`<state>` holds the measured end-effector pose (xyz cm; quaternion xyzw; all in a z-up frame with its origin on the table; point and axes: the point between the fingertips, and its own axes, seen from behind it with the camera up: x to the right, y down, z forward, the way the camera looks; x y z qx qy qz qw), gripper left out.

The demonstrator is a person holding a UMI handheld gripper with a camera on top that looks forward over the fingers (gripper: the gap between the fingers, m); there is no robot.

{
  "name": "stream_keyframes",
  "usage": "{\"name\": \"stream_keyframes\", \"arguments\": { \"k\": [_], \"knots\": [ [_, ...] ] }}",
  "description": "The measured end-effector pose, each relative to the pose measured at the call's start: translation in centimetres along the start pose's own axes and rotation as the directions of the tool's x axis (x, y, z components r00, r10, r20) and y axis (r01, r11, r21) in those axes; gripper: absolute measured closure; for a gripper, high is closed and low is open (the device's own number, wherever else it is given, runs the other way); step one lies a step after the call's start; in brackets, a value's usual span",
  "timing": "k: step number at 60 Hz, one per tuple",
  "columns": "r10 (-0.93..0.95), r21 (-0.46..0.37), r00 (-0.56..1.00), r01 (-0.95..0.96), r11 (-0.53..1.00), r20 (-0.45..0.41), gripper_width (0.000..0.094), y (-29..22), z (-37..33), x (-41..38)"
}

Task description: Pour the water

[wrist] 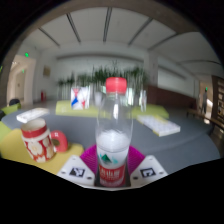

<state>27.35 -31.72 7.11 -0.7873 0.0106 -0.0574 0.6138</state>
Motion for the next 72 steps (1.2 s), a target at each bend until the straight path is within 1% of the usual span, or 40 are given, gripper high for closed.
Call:
{"name": "stream_keyframes", "arguments": {
  "k": [1,3,4,5,6,7,8,9,10,11,13,15,20,22,23,26,33,46,60,72],
  "knots": [
    [-0.001,0.047,1.0,0.001,0.999,0.003,0.0588,-1.0,0.0,0.0],
    [-0.006,0.029,1.0,0.006,1.0,-0.002,0.0589,-0.4,-0.3,0.1],
    [-0.001,0.043,1.0,0.001,0.999,-0.002,0.0589,-0.9,-0.4,0.1],
    [0.004,0.038,1.0,-0.004,0.999,-0.004,0.0587,-0.9,-0.6,0.1],
    [0.005,0.033,1.0,-0.005,0.999,-0.005,0.0584,-1.8,0.1,2.0],
    [0.006,0.035,1.0,-0.006,0.999,-0.007,0.0519,-1.3,-1.2,2.4],
    [0.009,0.037,1.0,-0.009,0.999,-0.012,0.0539,-0.7,-0.5,0.2],
    [0.01,0.038,1.0,-0.009,0.999,-0.012,0.052,-0.7,-0.6,0.1],
    [0.01,0.036,1.0,-0.01,0.999,-0.014,0.046,-0.7,-0.6,0.0],
    [0.013,0.032,1.0,-0.012,0.999,-0.016,0.0457,-0.7,-0.6,0.0],
    [0.018,0.02,1.0,-0.018,1.0,-0.02,0.0415,-0.6,-0.6,0.0],
    [0.021,-0.008,0.999,-0.022,1.0,-0.027,0.0387,-0.5,-1.1,0.5],
    [0.037,-0.059,0.998,-0.04,0.997,-0.048,0.0057,-0.1,-1.7,0.6],
    [0.043,-0.084,0.997,-0.048,0.995,-0.065,0.0102,0.1,-2.4,0.5],
    [0.044,-0.097,0.997,-0.051,0.994,-0.07,0.01,0.0,-3.0,1.5],
    [0.055,-0.119,0.995,-0.065,0.991,-0.085,0.0072,-0.4,-4.8,0.9],
    [0.033,-0.146,0.996,-0.045,0.988,-0.086,0.0083,-1.9,-10.1,-0.4],
    [0.019,-0.184,0.996,-0.034,0.982,-0.083,0.0078,-3.9,-23.0,-3.5],
    [0.003,-0.172,0.996,-0.018,0.985,-0.09,0.0079,-5.2,-34.4,-5.9],
    [0.024,-0.14,0.995,-0.038,0.989,-0.099,0.0078,-6.0,-39.7,-6.5]
  ]
}}
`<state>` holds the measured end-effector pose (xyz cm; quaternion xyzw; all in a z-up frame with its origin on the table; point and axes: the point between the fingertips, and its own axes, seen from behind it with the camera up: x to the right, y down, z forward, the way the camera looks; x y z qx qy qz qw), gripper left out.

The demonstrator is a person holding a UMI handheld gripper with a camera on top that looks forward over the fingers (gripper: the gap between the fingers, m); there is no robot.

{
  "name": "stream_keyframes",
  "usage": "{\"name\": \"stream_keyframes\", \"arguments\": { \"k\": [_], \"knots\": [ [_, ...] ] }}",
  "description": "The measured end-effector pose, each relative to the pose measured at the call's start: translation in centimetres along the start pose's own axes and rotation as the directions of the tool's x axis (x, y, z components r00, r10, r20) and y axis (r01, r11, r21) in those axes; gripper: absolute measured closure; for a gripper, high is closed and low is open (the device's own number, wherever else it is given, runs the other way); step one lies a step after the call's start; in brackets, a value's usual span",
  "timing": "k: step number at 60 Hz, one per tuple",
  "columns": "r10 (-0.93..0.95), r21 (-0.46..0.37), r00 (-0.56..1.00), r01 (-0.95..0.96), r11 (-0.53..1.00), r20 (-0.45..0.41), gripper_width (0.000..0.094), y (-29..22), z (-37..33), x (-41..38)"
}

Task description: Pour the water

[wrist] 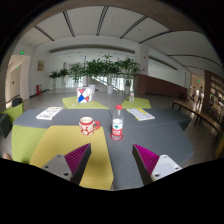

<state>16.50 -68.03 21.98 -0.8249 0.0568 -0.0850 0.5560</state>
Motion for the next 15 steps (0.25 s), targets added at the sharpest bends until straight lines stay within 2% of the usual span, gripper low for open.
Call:
{"name": "stream_keyframes", "arguments": {
  "k": [15],
  "knots": [
    [0.005,0.016,1.0,-0.005,1.0,-0.011,0.008,0.0,-1.6,0.6]
  ]
}}
